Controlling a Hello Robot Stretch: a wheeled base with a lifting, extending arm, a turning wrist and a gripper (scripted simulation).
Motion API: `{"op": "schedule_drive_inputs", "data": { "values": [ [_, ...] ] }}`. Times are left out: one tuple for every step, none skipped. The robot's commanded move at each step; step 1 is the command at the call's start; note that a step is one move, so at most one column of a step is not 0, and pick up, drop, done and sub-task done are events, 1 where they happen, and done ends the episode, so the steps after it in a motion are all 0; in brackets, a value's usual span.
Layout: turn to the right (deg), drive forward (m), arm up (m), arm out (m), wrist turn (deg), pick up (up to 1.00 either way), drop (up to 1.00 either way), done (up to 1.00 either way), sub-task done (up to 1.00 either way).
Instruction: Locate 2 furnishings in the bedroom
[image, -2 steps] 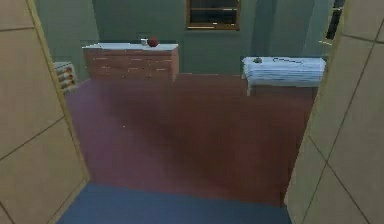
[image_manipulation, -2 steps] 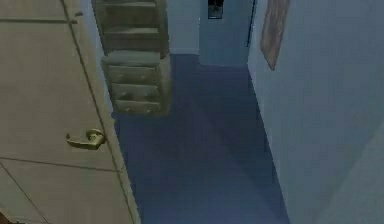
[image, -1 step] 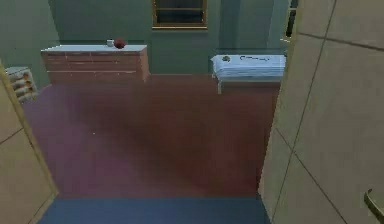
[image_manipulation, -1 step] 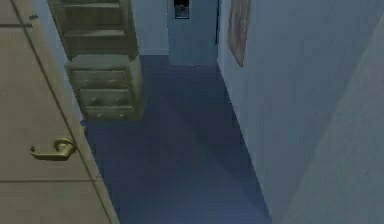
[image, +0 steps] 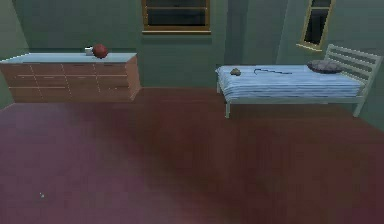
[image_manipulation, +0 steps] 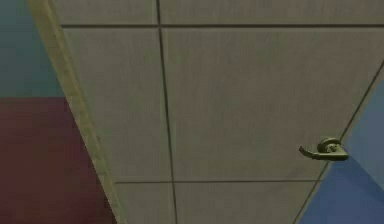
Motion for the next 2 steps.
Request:
{"op": "schedule_drive_inputs", "data": {
  "values": [
    [6.0,0.0,0.0,0.0,0.0,0.0,0.0,0.0,0.0],
    [0.0,0.5,0.0,0.0,0.0,0.0,0.0,0.0,0.0]
  ]
}}
